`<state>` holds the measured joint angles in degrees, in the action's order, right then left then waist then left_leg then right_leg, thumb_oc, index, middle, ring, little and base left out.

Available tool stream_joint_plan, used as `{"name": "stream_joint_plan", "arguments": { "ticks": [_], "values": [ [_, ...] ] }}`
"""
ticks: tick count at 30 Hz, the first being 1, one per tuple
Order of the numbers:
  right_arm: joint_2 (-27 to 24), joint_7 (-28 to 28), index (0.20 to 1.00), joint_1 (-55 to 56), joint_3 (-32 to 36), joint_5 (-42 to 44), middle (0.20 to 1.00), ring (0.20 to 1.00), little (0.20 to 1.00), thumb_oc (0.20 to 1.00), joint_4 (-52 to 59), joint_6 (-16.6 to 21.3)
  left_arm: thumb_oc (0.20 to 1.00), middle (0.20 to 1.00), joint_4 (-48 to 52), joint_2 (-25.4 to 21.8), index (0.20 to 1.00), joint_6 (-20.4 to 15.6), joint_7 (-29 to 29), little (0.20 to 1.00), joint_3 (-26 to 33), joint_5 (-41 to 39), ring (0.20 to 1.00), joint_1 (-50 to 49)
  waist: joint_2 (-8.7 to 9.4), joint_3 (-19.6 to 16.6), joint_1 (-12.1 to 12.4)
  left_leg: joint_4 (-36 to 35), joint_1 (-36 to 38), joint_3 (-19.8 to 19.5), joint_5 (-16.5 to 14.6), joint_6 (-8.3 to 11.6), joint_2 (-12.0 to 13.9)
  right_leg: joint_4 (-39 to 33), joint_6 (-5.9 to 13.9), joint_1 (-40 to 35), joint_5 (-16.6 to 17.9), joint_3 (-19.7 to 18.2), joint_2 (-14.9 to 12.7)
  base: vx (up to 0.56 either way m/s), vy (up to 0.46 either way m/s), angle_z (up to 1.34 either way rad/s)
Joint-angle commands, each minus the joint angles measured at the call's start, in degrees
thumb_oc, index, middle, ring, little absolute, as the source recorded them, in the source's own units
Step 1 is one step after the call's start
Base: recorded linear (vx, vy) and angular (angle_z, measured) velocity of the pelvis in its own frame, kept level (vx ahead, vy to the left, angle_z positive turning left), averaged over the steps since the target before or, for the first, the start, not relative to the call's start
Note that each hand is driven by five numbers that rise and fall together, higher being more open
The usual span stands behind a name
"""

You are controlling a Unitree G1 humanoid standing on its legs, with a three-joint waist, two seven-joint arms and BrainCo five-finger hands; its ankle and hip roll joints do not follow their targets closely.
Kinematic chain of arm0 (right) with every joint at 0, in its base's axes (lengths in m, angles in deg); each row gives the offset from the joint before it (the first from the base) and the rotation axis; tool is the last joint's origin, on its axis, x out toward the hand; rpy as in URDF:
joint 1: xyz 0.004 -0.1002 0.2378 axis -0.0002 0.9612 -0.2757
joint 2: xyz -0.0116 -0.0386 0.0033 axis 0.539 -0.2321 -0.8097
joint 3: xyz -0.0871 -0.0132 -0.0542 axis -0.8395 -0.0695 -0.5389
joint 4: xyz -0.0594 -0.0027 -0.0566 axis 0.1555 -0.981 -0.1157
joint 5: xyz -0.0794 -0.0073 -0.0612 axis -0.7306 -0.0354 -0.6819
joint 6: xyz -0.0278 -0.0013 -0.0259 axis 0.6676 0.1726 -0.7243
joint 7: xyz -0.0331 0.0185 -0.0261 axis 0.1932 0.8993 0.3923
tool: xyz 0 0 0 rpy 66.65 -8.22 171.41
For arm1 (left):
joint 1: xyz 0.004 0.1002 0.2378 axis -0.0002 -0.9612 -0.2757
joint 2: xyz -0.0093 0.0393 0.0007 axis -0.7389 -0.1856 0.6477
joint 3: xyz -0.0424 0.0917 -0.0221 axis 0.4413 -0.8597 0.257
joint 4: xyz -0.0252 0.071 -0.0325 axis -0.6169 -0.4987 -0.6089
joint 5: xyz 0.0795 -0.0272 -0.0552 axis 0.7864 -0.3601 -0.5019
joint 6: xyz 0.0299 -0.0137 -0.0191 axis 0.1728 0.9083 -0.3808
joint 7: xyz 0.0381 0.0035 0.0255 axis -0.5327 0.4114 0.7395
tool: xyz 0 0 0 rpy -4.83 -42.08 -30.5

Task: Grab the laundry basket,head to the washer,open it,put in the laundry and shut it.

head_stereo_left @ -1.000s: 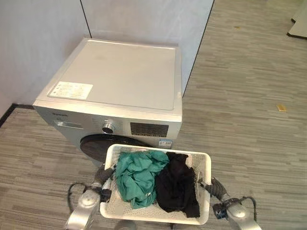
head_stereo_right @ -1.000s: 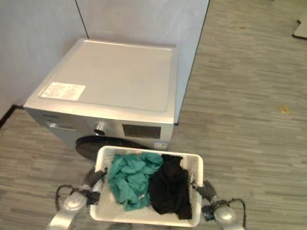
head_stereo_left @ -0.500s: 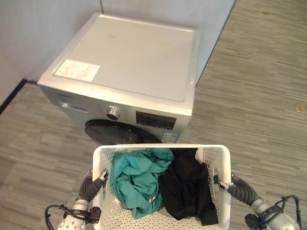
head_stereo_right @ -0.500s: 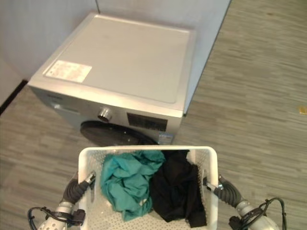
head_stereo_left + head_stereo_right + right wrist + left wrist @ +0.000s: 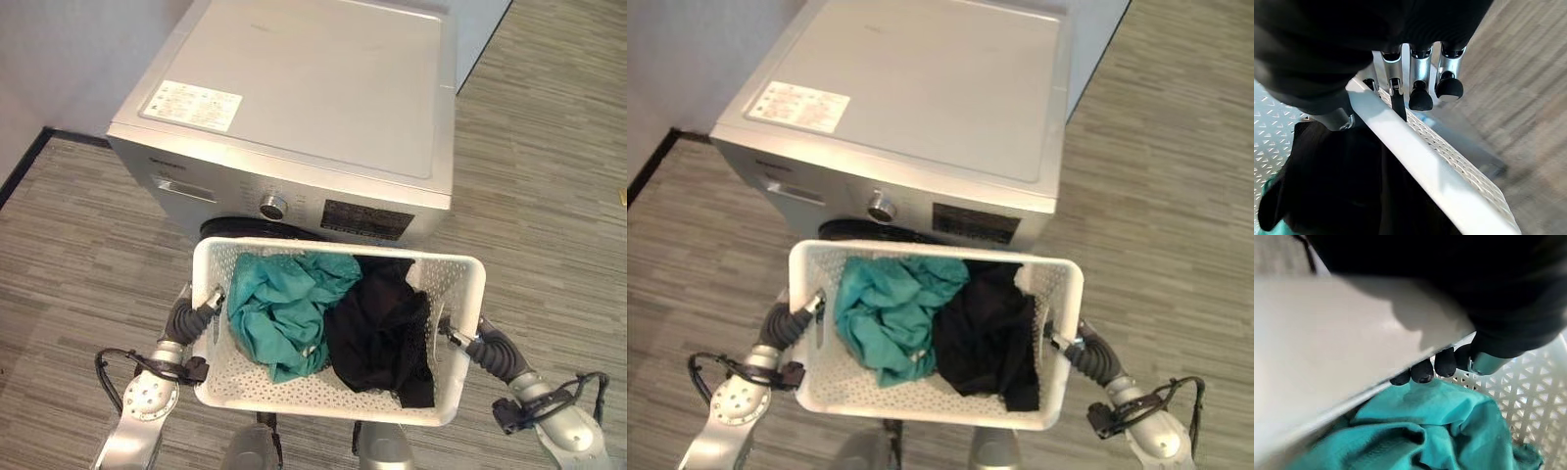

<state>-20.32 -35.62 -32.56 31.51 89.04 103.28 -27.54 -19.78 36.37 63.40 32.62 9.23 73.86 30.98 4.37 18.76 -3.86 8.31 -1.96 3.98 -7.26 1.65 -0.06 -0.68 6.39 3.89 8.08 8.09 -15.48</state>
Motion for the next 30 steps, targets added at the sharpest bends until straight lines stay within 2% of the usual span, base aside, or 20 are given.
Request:
{"name": "stream_joint_plan", "arguments": {
  "ticks": [1, 4, 7, 12, 13, 15, 17, 18, 22, 24, 25, 26, 27, 28, 29, 30],
  "values": [
    [-3.3, -2.4, 0.2, -2.8, 9.0, 4.2, 0.2, 0.2, 0.2, 0.2, 1.2, 5.5, 0.2, 0.2, 1.5, -2.7, 0.2, -3.4, 4.7, 0.2, 14.4, 1.1, 0.2, -0.2, -2.32, -6.0, -0.9, -0.4, 6.6, -0.7, -8.3, -2.47, 1.2, -2.5, 2.32, 5.9, 0.4, -1.5, 4.2, -0.09, 0.2, -0.13],
    [-2.6, -1.9, 0.2, -3.6, 10.7, 5.7, 0.2, 0.2, 0.2, 0.2, 0.8, 5.5, 0.2, 0.2, 3.3, -4.8, 0.2, -3.8, 4.9, 0.2, 16.8, 1.3, 0.2, 1.1, -1.76, -6.7, -1.2, 0.0, 6.9, 0.0, -8.8, -3.42, -0.1, -2.3, 2.96, 6.0, 0.7, -2.6, 3.3, -0.07, 0.179, -0.2],
    [-2.8, -1.2, 0.2, -3.0, 16.5, 8.4, 0.2, 0.2, 0.2, 0.2, 1.9, 5.4, 0.2, 0.2, 6.2, -7.5, 0.2, -3.9, 4.6, 0.2, 20.8, 0.0, 0.2, 2.2, -1.33, -8.0, -1.8, 0.6, 7.7, 0.3, -9.6, -4.4, -1.0, -2.0, 3.47, 5.7, 0.7, -3.7, 3.0, -0.03, 0.123, -0.06],
    [-5.2, -1.9, 0.2, -6.6, 19.5, 10.9, 0.2, 0.2, 0.2, 0.2, -1.0, 4.4, 0.2, 0.2, 6.6, -10.2, 0.2, -3.1, 2.5, 0.2, 21.4, -4.0, 0.2, 4.5, -1.09, -9.4, -1.3, 1.0, 8.8, 0.3, -10.2, -5.33, -1.6, -1.6, 3.8, 5.2, 0.8, -4.8, 3.0, 0.02, 0.064, -0.18],
    [-7.3, -2.6, 0.2, -10.0, 17.2, 11.3, 0.2, 0.2, 0.2, 0.2, -3.3, 3.6, 0.2, 0.2, 5.2, -11.3, 0.2, -2.5, 2.0, 0.2, 18.6, -5.4, 0.2, 8.2, -0.83, -10.1, -0.8, 1.3, 9.2, 0.1, -10.4, -5.47, -1.9, -1.3, 3.94, 4.8, 1.1, -4.9, 2.8, 0.03, 0.021, -0.13],
    [-8.4, -2.6, 0.2, -12.7, 15.4, 12.6, 0.2, 0.2, 0.2, 0.2, -4.7, 3.4, 0.2, 0.2, 3.6, -12.4, 0.2, -2.4, 1.9, 0.2, 16.4, -6.0, 0.2, 11.8, -0.69, -10.0, -0.6, 1.5, 9.3, -0.2, -10.4, -5.51, -2.0, -1.2, 4.08, 4.6, 1.4, -4.9, 2.6, 0.02, -0.008, 0.01],
    [-13.7, -1.8, 0.2, -18.3, 11.7, 16.3, 0.2, 0.2, 0.2, 0.2, -8.3, 1.9, 0.2, 0.2, 0.3, -14.3, 0.2, -1.6, 1.7, 0.2, 10.4, -8.7, 0.2, 21.2, -0.18, -11.0, 0.5, 1.3, 9.8, -0.8, -10.2, -5.19, -2.2, -1.2, 4.37, 3.7, 2.2, -4.1, 2.0, 0.05, -0.029, 0.1],
    [-13.9, -1.9, 0.2, -18.7, 11.8, 16.5, 0.2, 0.2, 0.2, 0.2, -8.7, 2.0, 0.2, 0.2, -0.3, -14.4, 0.2, -1.7, 1.9, 0.2, 10.0, -8.7, 0.2, 21.9, -0.23, -10.8, 0.6, 1.2, 9.8, -0.9, -10.1, -5.19, -2.3, -1.3, 4.39, 3.7, 2.2, -4.0, 1.9, 0.02, -0.025, 0.3],
    [-25.0, -2.4, 0.2, -26.2, 9.5, 20.7, 0.2, 0.2, 0.2, 0.2, -15.4, 0.4, 0.2, 0.2, -6.1, -17.5, 0.2, -1.0, 2.9, 0.2, 2.4, -10.7, 0.2, 34.6, 0.19, -12.0, 1.3, 0.1, 10.4, -2.1, -9.4, -4.47, -1.9, -1.0, 4.65, 3.1, 2.8, -3.7, 1.7, 0.03, -0.043, 0.18],
    [-32.8, -3.6, 0.2, -34.8, 2.9, 23.7, 0.2, 0.2, 0.2, 0.2, -23.0, -0.4, 0.2, 0.2, -14.4, -19.1, 0.2, -0.6, 3.7, 0.2, -5.7, -15.8, 0.2, 45.2, 0.12, -12.3, 2.0, -0.7, 11.2, -2.8, -8.9, -3.83, -1.4, -0.8, 4.8, 2.6, 2.8, -3.4, 1.7, 0.05, -0.077, 0.3],
    [-34.9, -3.8, 0.2, -38.4, -0.7, 24.6, 0.2, 0.2, 0.2, 0.2, -26.1, -1.0, 0.2, 0.2, -18.7, -19.8, 0.2, -0.7, 4.2, 0.2, -8.7, -18.1, 0.2, 49.2, 0.06, -12.3, 2.2, -1.0, 11.4, -2.9, -8.7, -3.56, -1.1, -0.7, 4.71, 2.4, 2.6, -3.3, 1.9, 0.05, -0.092, 0.18],
    [-36.6, -3.9, 0.2, -43.0, -4.8, 25.6, 0.2, 0.2, 0.2, 0.2, -28.9, -1.3, 0.2, 0.2, -22.6, -20.9, 0.2, -0.7, 4.2, 0.2, -12.2, -20.2, 0.2, 53.8, -0.02, -12.3, 2.3, -1.2, 11.8, -3.2, -8.6, -3.31, -0.7, -0.6, 4.72, 2.2, 2.4, -3.3, 1.9, 0.03, -0.052, 0.14],
    [-36.6, -4.0, 0.2, -44.1, -5.7, 25.7, 0.2, 0.2, 0.2, 0.2, -29.5, -1.1, 0.2, 0.2, -23.3, -21.1, 0.2, -0.9, 4.2, 0.2, -12.6, -20.4, 0.2, 54.5, 0.03, -12.2, 2.1, -1.3, 11.8, -3.2, -8.6, -3.29, -0.7, -0.6, 4.7, 2.2, 2.4, -3.3, 1.9, 0.06, -0.08, 0.11],
    [-39.0, -4.7, 0.2, -50.9, -12.0, 26.6, 0.2, 0.2, 0.2, 0.2, -33.7, -1.9, 0.2, 0.2, -31.2, -22.0, 0.2, -0.5, 5.1, 0.2, -19.2, -23.7, 0.2, 63.3, -0.28, -12.6, 2.4, -1.6, 12.2, -3.8, -8.2, -2.82, 0.0, -0.4, 4.58, 2.0, 1.8, -3.2, 2.2, 0.05, -0.057, 0.08],
    [-38.8, -4.7, 0.2, -52.3, -13.1, 26.7, 0.2, 0.2, 0.2, 0.2, -34.4, -1.7, 0.2, 0.2, -32.0, -22.2, 0.2, -0.8, 5.1, 0.2, -19.7, -24.0, 0.2, 64.1, -0.21, -12.4, 2.2, -1.7, 12.2, -3.8, -8.2, -2.78, 0.0, -0.4, 4.56, 2.0, 1.8, -3.1, 2.2, 0.07, -0.092, 0.09],
    [-39.9, -4.8, 0.2, -57.6, -18.0, 26.7, 0.2, 0.2, 0.2, 0.2, -37.2, -2.0, 0.2, 0.2, -36.2, -22.5, 0.2, -0.9, 5.2, 0.2, -23.7, -25.5, 0.2, 69.4, -0.43, -12.3, 1.9, -2.0, 12.4, -4.3, -7.9, -2.42, 0.4, -0.1, 4.53, 1.8, 1.3, -3.0, 2.3, 0.09, -0.098, 0.13]
  ]
}}
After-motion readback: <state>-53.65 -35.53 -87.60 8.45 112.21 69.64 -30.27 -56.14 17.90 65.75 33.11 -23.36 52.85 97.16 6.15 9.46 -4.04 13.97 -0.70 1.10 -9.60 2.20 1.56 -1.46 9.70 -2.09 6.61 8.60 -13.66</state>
